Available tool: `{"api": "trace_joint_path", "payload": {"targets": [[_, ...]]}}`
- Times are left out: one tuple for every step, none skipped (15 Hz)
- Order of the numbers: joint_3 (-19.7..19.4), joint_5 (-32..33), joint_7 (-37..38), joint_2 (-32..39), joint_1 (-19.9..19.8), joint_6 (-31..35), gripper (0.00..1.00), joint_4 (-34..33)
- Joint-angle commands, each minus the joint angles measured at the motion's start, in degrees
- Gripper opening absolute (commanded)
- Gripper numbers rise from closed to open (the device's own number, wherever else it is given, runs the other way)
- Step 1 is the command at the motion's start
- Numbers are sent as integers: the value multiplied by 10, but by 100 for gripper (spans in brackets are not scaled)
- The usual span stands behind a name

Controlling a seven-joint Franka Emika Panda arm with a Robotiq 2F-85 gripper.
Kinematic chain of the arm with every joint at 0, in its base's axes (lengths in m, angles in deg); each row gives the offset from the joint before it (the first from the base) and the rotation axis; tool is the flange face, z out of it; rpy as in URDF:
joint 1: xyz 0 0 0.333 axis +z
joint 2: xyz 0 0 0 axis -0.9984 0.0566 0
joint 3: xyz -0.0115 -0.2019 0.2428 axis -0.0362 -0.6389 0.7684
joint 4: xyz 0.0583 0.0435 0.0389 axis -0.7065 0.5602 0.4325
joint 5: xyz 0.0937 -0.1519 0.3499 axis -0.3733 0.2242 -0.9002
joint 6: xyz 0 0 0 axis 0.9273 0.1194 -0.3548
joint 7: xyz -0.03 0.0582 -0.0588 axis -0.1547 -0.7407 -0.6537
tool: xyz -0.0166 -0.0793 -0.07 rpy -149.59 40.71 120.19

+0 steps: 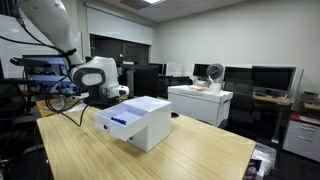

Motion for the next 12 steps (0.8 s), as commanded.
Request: {"api": "trace_joint_path", "payload": {"targets": [[17, -20, -31, 9, -19, 11, 44, -3], [18, -19, -29, 9, -19, 11, 39, -5], [19, -18, -27, 8, -20, 9, 32, -6], [18, -15, -22, 7, -18, 7, 25, -7], [17, -13, -17, 4, -16, 4, 17, -7], [5, 8, 6, -1, -6, 0, 11, -6], [-3, 18, 26, -7, 1, -18, 13, -6], [-20, 45, 58, -16, 13, -31, 13, -6], [-34, 73, 85, -25, 23, -46, 13, -7], [-46, 99, 113, -42, 32, -71, 13, -9], [-49, 108, 124, -59, 34, -91, 13, -12], [-54, 124, 141, -77, 37, -110, 13, -14]]}}
